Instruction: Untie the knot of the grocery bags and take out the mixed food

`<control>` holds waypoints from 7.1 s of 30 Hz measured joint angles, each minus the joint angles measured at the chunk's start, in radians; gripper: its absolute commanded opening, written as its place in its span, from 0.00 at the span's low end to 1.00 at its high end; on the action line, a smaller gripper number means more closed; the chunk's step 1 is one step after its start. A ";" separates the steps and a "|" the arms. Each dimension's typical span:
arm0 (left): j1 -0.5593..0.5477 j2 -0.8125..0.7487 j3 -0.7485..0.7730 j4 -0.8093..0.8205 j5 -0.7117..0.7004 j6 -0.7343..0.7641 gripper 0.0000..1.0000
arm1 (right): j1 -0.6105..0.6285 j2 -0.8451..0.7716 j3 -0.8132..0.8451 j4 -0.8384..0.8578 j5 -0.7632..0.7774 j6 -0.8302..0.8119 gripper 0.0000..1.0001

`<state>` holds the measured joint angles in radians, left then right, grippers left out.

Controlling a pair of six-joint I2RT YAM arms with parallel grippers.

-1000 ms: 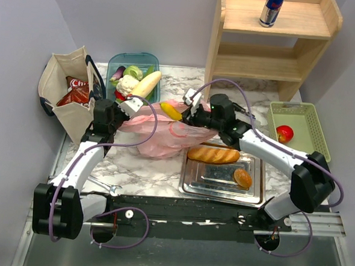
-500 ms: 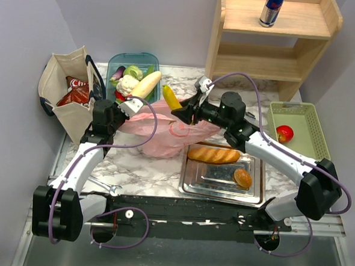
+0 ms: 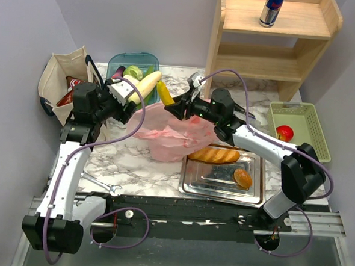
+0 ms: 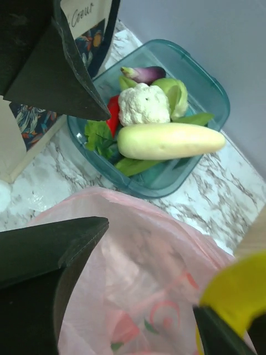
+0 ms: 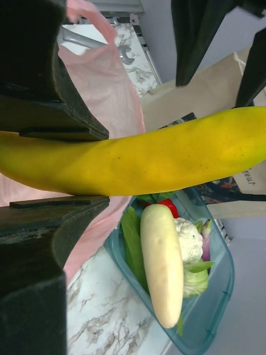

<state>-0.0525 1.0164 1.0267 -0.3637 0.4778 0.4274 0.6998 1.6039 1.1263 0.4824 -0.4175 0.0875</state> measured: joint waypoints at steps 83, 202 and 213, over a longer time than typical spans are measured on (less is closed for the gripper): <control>-0.288 1.145 1.188 0.120 -0.009 -0.211 0.92 | -1.251 -0.245 0.178 -1.174 0.013 -0.353 1.00; -0.192 0.411 0.238 -0.492 -0.033 0.235 0.78 | -0.077 0.023 0.404 -0.978 -0.178 -0.062 0.94; -0.224 0.418 0.171 -0.537 -0.011 0.257 0.00 | -0.308 -0.020 0.395 -0.968 -0.227 0.002 0.93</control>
<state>-0.2760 1.4342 1.1976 -0.9009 0.4664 0.6846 0.3920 1.5841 1.5215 -0.4858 -0.6441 0.0891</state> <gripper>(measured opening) 0.026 0.932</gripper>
